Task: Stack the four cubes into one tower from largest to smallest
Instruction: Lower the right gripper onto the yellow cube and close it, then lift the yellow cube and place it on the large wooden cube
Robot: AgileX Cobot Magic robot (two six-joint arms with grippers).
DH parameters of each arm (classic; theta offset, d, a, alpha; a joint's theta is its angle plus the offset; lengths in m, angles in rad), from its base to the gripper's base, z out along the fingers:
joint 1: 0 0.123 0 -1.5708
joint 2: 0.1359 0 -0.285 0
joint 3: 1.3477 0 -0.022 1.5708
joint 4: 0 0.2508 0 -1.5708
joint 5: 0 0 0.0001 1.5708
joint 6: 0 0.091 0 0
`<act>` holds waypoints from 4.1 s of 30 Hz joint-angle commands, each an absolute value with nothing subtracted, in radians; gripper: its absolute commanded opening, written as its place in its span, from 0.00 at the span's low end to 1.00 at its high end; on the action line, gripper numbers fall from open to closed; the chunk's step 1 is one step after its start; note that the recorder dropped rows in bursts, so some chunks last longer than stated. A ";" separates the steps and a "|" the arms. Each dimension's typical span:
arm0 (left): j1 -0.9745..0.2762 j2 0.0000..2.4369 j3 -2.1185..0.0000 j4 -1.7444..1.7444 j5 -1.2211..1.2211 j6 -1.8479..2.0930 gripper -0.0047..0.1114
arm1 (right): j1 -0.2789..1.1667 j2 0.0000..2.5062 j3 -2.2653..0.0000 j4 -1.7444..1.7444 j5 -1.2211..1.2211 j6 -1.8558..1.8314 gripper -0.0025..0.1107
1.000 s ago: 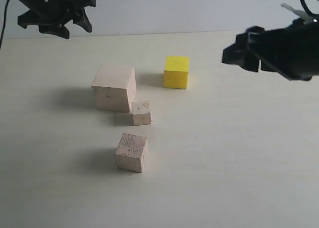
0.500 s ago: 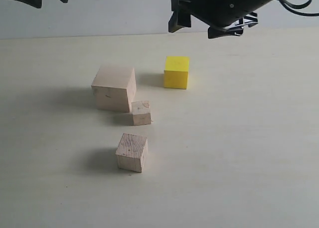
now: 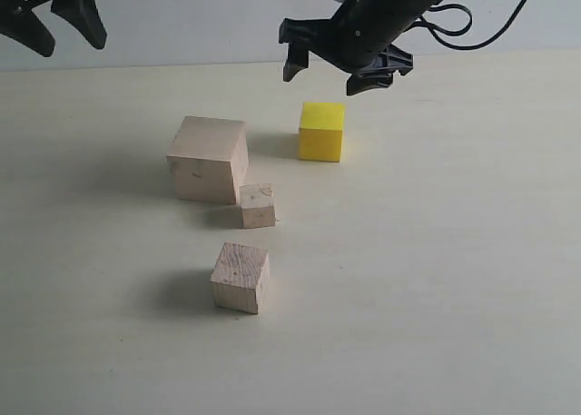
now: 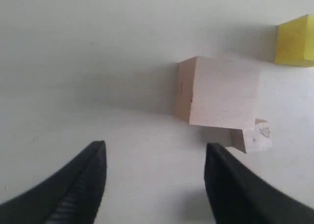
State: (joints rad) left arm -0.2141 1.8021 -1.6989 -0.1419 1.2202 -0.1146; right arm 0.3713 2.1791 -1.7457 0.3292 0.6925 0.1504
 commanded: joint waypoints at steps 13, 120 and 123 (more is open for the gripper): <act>-0.211 1.769 -1.520 -0.034 1.221 -0.113 0.46 | 0.384 2.322 -1.883 0.246 0.783 0.239 0.77; -0.210 1.769 -1.449 -0.135 1.122 -0.084 0.33 | 0.675 2.176 -1.872 0.237 0.824 0.685 0.68; -0.210 1.769 -1.400 -0.281 1.052 0.030 0.33 | 0.675 2.167 -1.872 0.239 0.824 0.666 0.68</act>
